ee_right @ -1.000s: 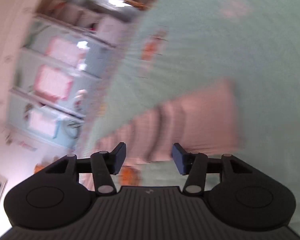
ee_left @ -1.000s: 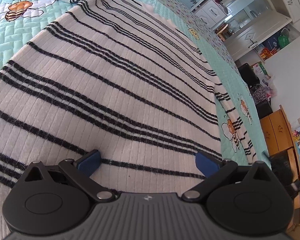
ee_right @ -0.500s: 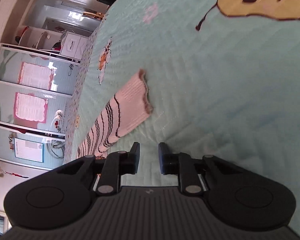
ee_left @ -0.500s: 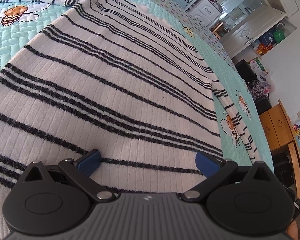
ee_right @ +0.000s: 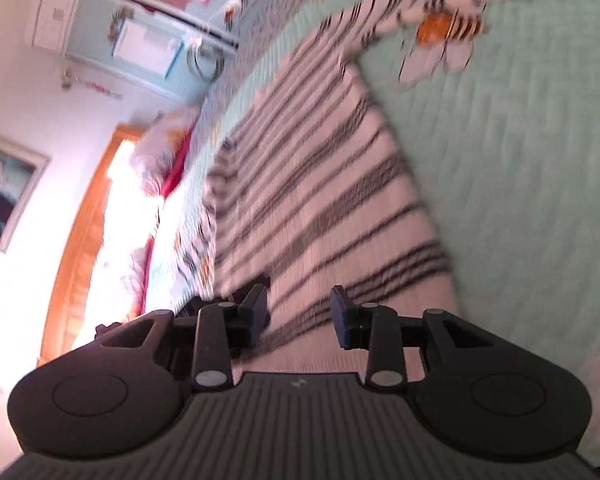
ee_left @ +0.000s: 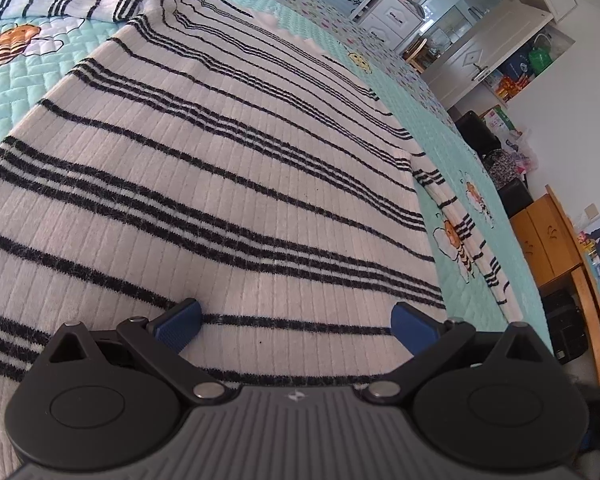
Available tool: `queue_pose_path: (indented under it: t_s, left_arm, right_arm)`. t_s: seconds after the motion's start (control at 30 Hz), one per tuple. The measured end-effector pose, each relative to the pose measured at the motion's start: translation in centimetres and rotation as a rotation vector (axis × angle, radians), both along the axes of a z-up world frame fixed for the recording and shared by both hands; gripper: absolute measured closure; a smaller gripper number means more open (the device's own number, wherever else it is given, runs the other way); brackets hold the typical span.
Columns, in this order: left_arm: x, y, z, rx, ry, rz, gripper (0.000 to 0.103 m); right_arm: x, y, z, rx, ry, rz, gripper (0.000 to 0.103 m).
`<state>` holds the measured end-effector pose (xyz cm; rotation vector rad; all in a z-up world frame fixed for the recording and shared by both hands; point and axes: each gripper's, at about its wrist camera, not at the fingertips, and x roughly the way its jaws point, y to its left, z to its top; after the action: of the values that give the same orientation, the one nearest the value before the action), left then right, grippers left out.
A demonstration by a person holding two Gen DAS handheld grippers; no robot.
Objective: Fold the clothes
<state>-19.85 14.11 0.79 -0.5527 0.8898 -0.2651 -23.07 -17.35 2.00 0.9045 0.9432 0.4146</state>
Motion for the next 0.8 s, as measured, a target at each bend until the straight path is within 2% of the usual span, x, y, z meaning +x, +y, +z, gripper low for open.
queue_pose_path:
  t_s: [0.07,0.1,0.13,0.17,0.23,0.33,0.4,0.53,0.63,0.73,0.8]
  left_arm:
    - [0.0,0.2,-0.1,-0.015,-0.002,-0.001,0.0]
    - [0.0,0.2,-0.1,-0.02,-0.003,-0.002,0.0]
    - [0.0,0.2,-0.1,-0.019,-0.005,-0.006,0.0]
    - [0.0,0.1,0.0,-0.013,-0.008,-0.012,0.0]
    - [0.0,0.0,0.0,-0.003,-0.013,-0.024,0.0]
    - [0.0,-0.2,0.0,0.007,-0.018,-0.026,0.0]
    - [0.0,-0.2,0.0,0.008,-0.02,-0.027,0.0]
    - [0.0,0.1,-0.2,0.001,-0.022,-0.03,0.0]
    - [0.0,0.2,-0.2,-0.007,-0.021,-0.031,0.0]
    - [-0.1,0.2,-0.2,-0.008,-0.023,-0.032,0.0]
    - [-0.1,0.1,-0.2,-0.001,-0.026,-0.038,0.0]
  right_arm:
    - [-0.9,0.7,-2.1,-0.013,0.089,0.019,0.064]
    - [-1.3,0.6,-3.1,-0.052,0.145,0.012,0.07]
    - [-1.7,0.3,-3.4,-0.054,0.158,0.003,0.087]
    - [-2.1,-0.1,-3.6,-0.052,0.166,-0.007,0.087]
    - [-2.6,-0.2,-2.7,-0.063,0.149,0.008,0.084]
    - [-3.3,0.1,-1.1,-0.086,0.097,0.042,0.073]
    - [-3.5,0.3,-2.0,-0.08,0.115,0.056,0.066]
    - [-3.8,0.4,-2.6,-0.093,0.144,0.071,0.07]
    - [-4.0,0.6,-2.0,-0.111,0.149,0.077,0.067]
    - [-4.0,1.1,-0.9,-0.01,0.085,0.112,0.065]
    - [-4.1,1.4,-1.5,0.025,0.094,0.117,0.061]
